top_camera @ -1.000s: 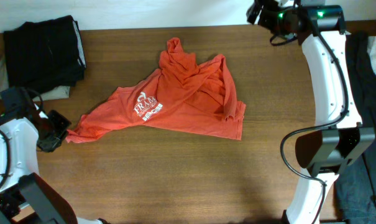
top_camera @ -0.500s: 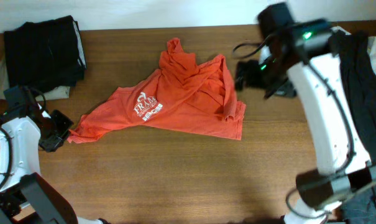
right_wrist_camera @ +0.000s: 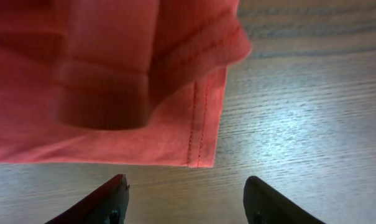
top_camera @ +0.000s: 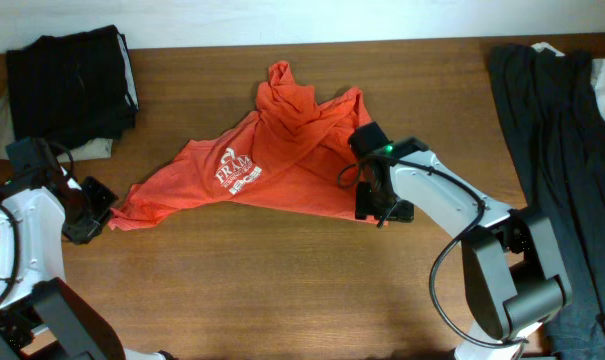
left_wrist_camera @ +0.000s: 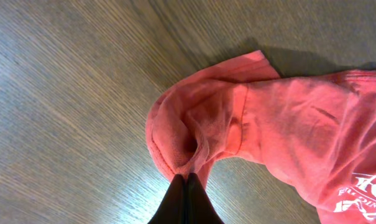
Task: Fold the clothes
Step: 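Grasp the shirt's right side with the right gripper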
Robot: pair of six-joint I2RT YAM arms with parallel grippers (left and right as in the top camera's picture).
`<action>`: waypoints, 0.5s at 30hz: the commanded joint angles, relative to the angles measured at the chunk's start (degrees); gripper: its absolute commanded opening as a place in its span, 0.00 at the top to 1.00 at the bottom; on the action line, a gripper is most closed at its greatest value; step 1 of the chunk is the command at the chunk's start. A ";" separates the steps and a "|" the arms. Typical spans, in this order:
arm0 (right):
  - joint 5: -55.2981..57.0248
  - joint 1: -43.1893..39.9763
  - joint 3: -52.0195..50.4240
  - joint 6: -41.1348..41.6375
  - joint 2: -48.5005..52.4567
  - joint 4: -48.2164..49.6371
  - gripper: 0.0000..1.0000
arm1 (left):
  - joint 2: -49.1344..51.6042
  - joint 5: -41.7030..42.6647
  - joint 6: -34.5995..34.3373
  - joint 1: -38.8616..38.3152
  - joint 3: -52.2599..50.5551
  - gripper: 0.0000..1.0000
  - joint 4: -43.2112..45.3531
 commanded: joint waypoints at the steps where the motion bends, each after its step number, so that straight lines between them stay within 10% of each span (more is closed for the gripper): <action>1: -0.94 -1.05 -3.02 0.46 -0.22 2.69 0.37 | -1.07 -0.04 -0.55 -0.11 0.76 0.99 0.00; 12: -9.44 -7.21 -3.76 -5.62 3.21 6.21 0.47 | -1.07 -0.07 -0.55 -0.11 0.76 1.00 0.07; 15: -9.77 -5.92 -4.50 -3.87 3.21 7.06 0.72 | -1.07 -0.04 -0.55 -0.11 0.76 0.99 0.07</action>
